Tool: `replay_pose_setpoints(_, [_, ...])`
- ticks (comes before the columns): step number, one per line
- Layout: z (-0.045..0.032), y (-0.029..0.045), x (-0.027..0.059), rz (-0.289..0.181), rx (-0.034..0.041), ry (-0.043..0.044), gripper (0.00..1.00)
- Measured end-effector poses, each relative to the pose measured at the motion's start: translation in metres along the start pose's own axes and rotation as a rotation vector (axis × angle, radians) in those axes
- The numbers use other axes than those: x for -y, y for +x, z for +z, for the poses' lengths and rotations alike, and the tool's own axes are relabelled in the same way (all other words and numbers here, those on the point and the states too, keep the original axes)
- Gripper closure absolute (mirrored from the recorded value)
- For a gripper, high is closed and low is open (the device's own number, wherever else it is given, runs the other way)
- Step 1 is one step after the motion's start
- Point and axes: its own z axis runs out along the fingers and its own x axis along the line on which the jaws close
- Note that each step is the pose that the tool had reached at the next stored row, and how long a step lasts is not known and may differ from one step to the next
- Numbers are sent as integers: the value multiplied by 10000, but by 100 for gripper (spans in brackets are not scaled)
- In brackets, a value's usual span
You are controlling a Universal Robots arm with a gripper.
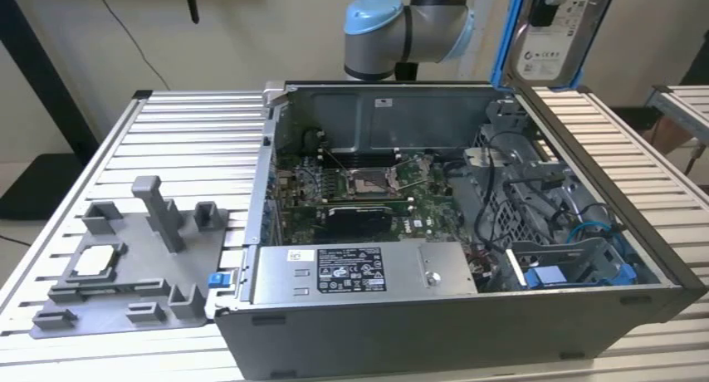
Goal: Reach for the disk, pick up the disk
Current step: 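Pick up the disk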
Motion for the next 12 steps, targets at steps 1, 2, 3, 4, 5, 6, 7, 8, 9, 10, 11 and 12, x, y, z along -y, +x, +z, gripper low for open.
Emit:
replay_pose_setpoints(1, [-1,33,-1,0,0,0,100])
replay_pose_setpoints(2, [-2,58,-1,0,0,0,100])
replay_pose_setpoints(3, [-3,84,-1,0,0,0,100])
replay_pose_setpoints(4, [-3,106,-2,0,0,0,100])
replay_pose_setpoints(5, [-4,126,-2,0,0,0,100])
replay_pose_setpoints(6, [-4,145,-2,0,0,0,100])
replay_pose_setpoints(7, [-5,164,-3,0,0,0,100])
replay_pose_setpoints(8, [-5,180,-3,0,0,0,100])
replay_pose_setpoints(9, [-5,194,-3,0,0,0,100])
replay_pose_setpoints(10, [-6,209,-3,0,0,0,100])
replay_pose_setpoints(11, [-5,222,-3,1,0,0,100])
replay_pose_setpoints(12, [-6,234,-4,0,-1,0,100])
